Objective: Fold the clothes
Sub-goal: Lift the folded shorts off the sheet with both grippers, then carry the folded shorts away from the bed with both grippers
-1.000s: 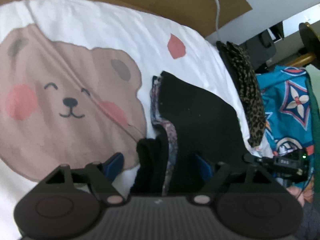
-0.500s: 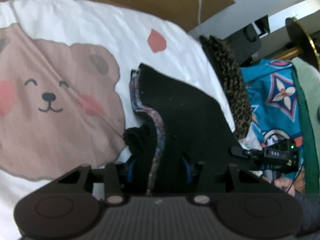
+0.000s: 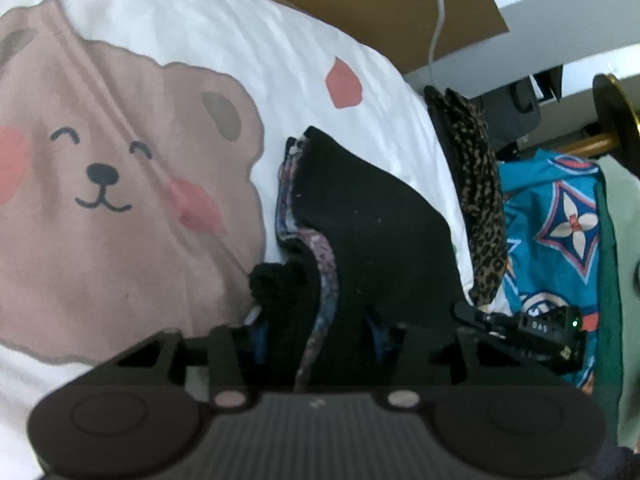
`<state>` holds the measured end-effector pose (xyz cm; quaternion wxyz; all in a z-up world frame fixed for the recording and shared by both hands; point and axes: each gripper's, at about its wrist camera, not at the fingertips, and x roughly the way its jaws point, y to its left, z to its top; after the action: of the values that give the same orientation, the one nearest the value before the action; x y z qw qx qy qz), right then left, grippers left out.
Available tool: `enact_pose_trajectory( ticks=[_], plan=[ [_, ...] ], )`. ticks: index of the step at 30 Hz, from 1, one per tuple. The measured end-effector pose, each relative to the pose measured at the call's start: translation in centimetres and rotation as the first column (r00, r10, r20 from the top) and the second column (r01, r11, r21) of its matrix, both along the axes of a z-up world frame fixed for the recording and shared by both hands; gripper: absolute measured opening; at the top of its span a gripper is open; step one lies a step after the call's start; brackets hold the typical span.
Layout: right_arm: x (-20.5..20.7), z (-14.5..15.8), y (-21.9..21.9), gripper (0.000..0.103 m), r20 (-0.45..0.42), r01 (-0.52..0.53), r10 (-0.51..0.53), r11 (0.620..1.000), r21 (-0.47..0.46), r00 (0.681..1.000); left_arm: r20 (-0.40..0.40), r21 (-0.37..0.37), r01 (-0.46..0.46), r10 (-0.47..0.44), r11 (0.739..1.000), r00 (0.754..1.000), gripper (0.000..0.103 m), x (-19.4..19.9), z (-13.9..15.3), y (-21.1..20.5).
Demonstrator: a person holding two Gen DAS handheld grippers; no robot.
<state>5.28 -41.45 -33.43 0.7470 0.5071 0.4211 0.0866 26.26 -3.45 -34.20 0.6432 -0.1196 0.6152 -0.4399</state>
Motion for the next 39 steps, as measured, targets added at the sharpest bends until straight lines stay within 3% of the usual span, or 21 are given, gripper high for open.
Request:
enact_pose_trajectory(
  ticks=[11,23,32,39],
  plan=[
    [0.3,3.4,0.6,0.009,-0.016,-0.064,0.063,0.996,-0.063,0.998,-0.003,0.003,-0.014,0.014,1.0,1.0,0.035,-0.5,1.5,0.4],
    [1.9,5.2,2.1,0.008,-0.125,-0.065,0.049,0.989,-0.13,0.991,0.011,0.057,-0.072,0.071,0.996,0.997,0.033,-1.4,3.6,0.5],
    [2.1,8.8,2.8,0.008,-0.041,-0.109,0.103,0.976,-0.187,0.994,0.092,0.075,-0.131,0.124,0.989,0.988,0.032,-3.2,7.4,0.7],
    [1.6,14.0,2.8,0.008,0.046,-0.149,0.163,0.963,-0.224,0.986,0.195,0.079,-0.196,0.178,0.977,0.965,0.032,-6.1,13.2,0.5]
  ],
)
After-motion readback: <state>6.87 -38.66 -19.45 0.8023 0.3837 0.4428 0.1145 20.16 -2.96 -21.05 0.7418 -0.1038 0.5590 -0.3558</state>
